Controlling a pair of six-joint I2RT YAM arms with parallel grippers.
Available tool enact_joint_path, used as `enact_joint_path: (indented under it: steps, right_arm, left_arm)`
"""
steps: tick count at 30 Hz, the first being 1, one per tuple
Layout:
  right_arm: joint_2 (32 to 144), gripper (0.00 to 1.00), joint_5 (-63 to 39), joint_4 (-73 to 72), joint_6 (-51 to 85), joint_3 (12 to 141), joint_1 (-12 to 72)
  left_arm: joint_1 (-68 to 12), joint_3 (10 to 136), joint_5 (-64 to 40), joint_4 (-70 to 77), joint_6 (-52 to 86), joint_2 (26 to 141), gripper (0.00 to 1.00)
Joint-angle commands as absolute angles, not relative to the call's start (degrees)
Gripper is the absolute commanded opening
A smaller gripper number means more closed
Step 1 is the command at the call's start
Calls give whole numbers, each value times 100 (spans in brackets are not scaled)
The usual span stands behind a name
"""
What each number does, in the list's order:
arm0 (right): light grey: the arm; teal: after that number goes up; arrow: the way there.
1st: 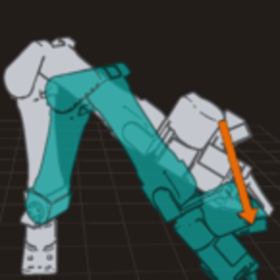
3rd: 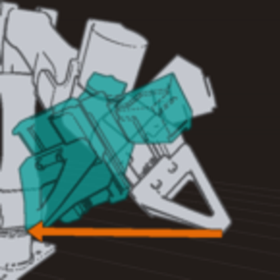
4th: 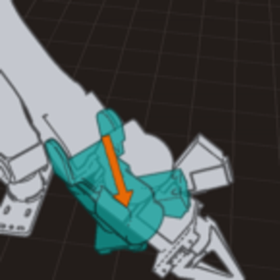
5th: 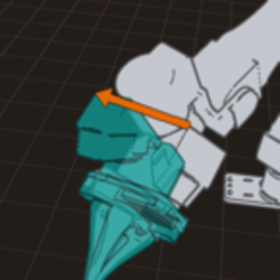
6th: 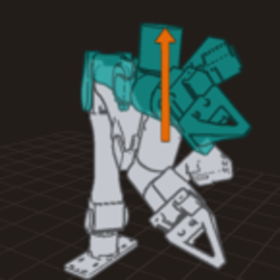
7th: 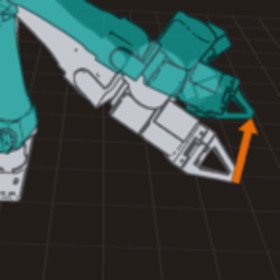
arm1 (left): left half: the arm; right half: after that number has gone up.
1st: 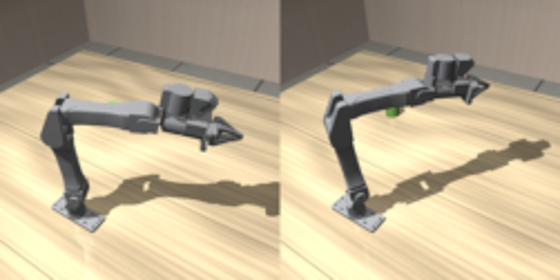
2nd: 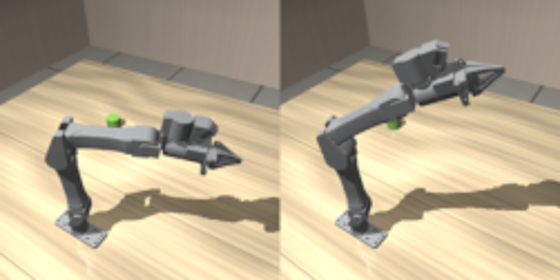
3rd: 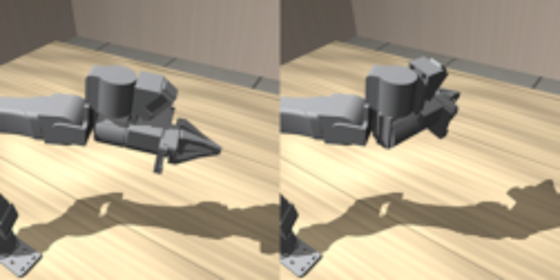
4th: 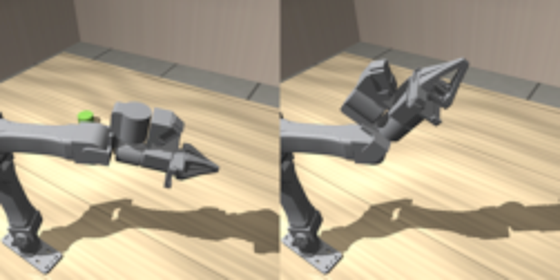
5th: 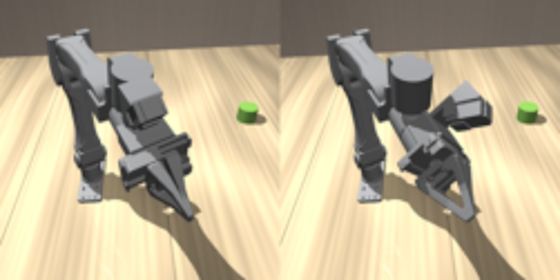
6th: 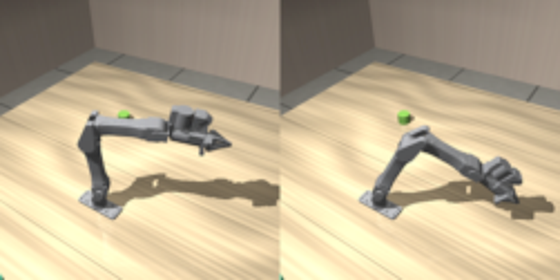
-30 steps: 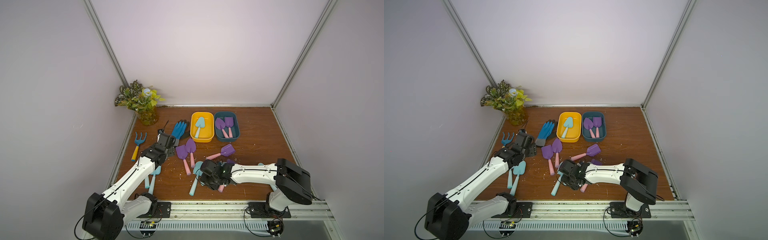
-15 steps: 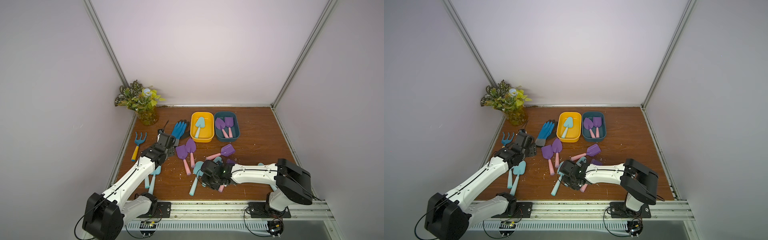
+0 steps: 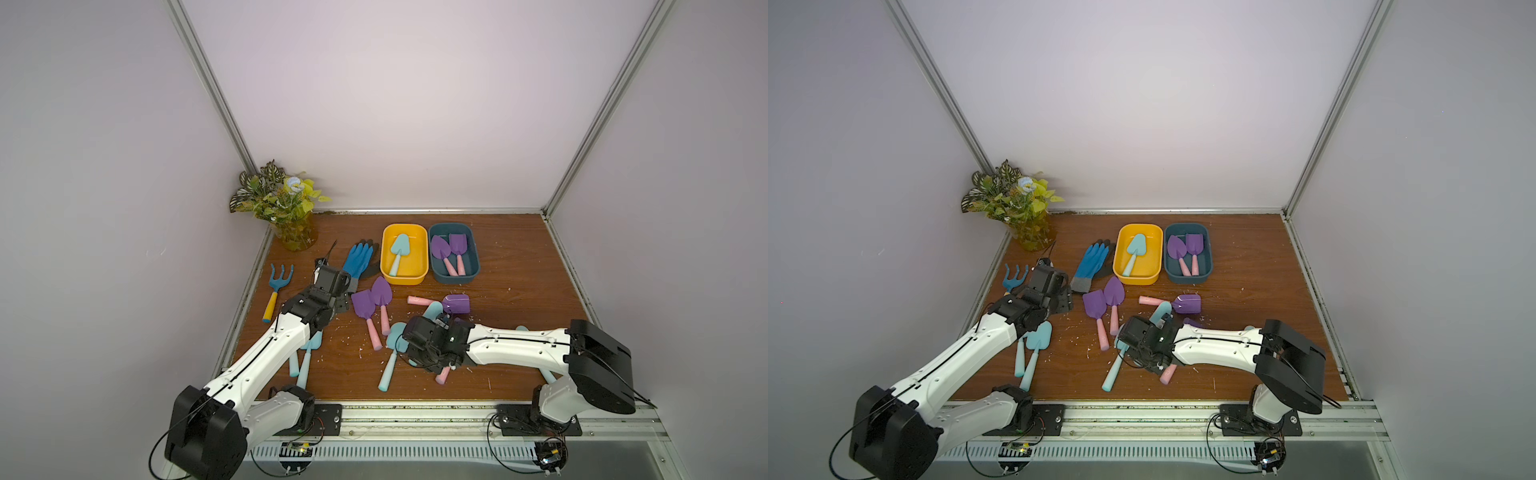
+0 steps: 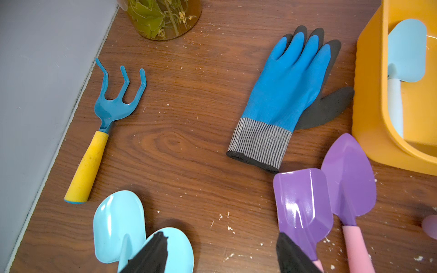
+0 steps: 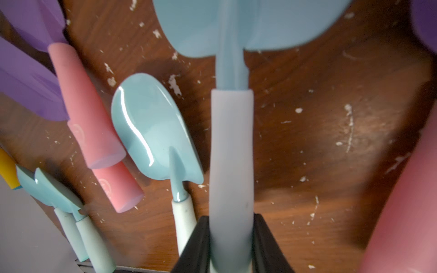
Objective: Sort the small shovels by color and place them into the storage box
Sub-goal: Pick up the shovel from the center of the board, then place the shovel in the storage box.
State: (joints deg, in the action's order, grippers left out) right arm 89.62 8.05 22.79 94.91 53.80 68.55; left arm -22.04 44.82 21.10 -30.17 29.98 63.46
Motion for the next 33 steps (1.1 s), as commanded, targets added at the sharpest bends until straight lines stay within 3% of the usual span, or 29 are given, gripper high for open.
enact_joint_path:
  steps: [1,12,17,26,33]
  right_arm:
    - [8707,14,1227,2685,9269,5664,6898]
    - [8293,10,1822,3316,8897,5951,6853]
    - [8104,6,2030,3258,7984,6233,6452]
    - [9142,3,602,3522,4817,8348,4795]
    - [10360,0,-596,3214,3829,9659,3802]
  left_arm:
    - [-2127,4442,2189,-3007,2979,6275,75]
    - [-2118,4449,2253,-3012,3030,6302,75]
    - [-2118,4479,2273,-2999,3031,6317,74]
    - [-2118,4587,2225,-2945,2954,6380,74]
    - [-2120,4734,2160,-2998,2845,6529,74]
